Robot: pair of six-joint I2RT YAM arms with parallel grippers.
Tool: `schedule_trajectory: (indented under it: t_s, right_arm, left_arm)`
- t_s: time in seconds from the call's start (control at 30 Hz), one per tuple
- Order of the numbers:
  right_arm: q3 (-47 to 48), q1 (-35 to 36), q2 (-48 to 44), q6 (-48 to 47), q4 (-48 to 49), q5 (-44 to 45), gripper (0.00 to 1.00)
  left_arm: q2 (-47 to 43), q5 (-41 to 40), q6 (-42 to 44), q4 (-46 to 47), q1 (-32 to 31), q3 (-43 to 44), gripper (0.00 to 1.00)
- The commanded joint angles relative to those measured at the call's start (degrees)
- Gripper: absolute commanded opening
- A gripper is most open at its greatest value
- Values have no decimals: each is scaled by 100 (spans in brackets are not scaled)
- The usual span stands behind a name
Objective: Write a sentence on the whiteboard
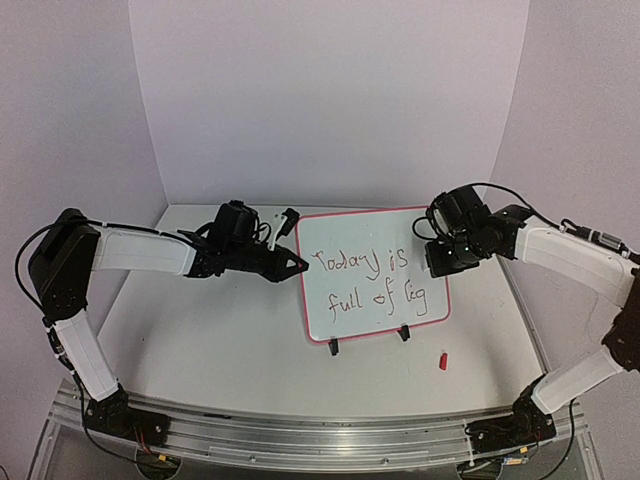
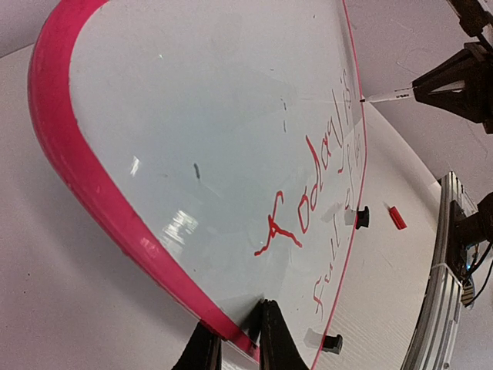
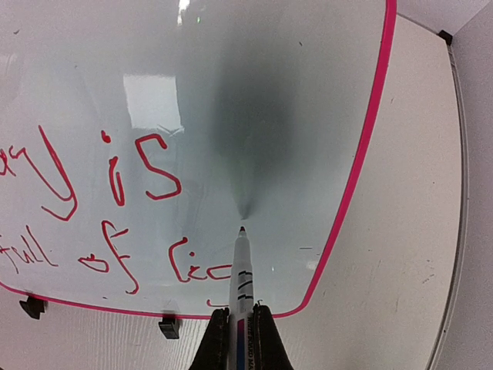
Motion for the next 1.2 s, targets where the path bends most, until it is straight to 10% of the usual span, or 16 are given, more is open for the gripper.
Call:
schedule_trajectory:
  t_s: [0.0, 1.17]
  right_arm:
    - [186, -44, 26, -88, 91, 140, 0]
    - [-474, -129, -29, 24, -56, -154, 0]
  left_arm:
    - [473, -2073, 905, -749, 220, -208, 0]
    - [536, -2048, 971, -811, 216, -47, 0]
